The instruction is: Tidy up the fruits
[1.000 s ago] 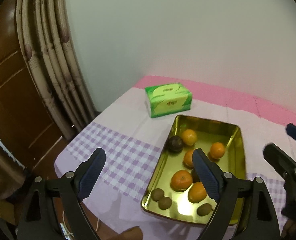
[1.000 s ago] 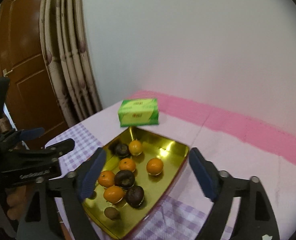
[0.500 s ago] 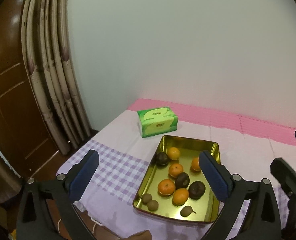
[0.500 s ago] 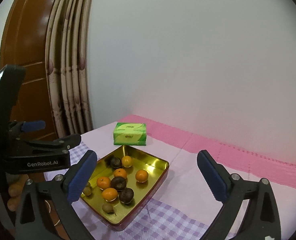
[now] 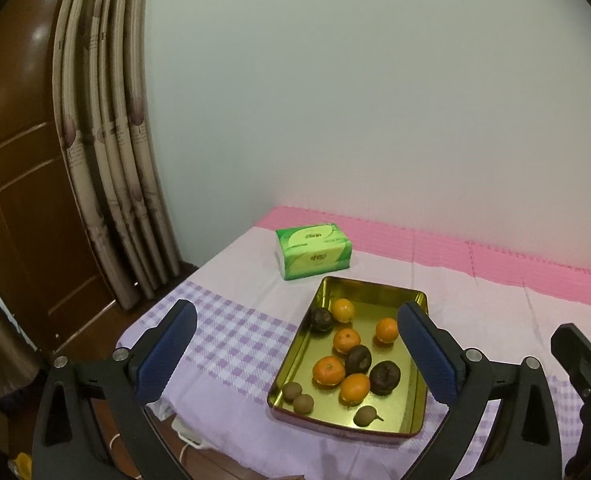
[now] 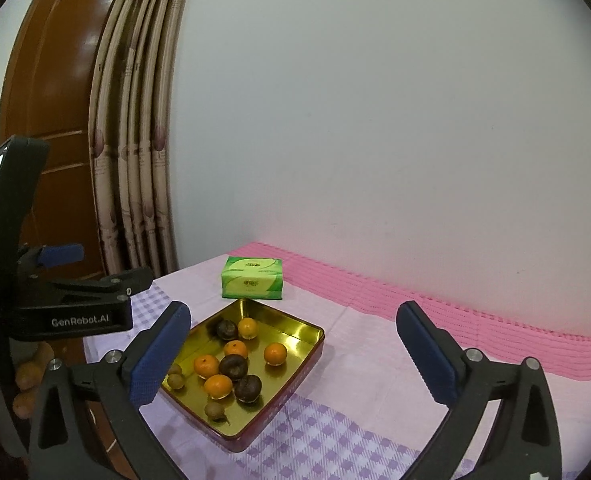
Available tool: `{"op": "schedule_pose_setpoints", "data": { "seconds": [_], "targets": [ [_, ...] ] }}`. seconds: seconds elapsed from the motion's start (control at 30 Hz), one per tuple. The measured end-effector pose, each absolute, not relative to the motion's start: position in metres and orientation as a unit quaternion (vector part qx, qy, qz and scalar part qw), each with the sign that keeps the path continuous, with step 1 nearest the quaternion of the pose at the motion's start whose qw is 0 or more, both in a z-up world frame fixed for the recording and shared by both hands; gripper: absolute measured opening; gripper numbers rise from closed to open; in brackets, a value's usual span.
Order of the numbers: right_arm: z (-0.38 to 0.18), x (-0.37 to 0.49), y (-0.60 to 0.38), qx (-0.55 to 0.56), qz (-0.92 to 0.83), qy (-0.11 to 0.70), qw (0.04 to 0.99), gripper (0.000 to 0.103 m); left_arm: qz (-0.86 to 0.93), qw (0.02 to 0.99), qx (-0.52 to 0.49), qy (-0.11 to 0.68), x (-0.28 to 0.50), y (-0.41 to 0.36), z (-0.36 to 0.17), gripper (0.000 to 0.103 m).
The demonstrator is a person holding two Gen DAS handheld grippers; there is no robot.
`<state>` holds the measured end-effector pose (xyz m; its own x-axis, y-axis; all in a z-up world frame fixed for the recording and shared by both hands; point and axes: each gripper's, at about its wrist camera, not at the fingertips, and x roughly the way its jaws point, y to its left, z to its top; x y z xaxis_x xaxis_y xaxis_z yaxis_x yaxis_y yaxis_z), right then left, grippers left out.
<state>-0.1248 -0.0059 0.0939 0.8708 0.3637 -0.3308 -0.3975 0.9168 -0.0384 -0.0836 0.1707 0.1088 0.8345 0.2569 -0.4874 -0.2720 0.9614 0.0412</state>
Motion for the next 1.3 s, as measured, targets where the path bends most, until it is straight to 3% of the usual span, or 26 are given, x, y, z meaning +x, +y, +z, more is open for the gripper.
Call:
{"op": "schedule_pose_setpoints", "data": {
  "seconds": [1.3],
  "targets": [
    [0.0864, -0.1219, -0.0032, -0.052, 0.192, 0.171, 0.965, 0.102, 0.144, 0.959, -0.013, 0.245, -0.0843, 0.1676, 0.1071, 0.101]
  ]
}}
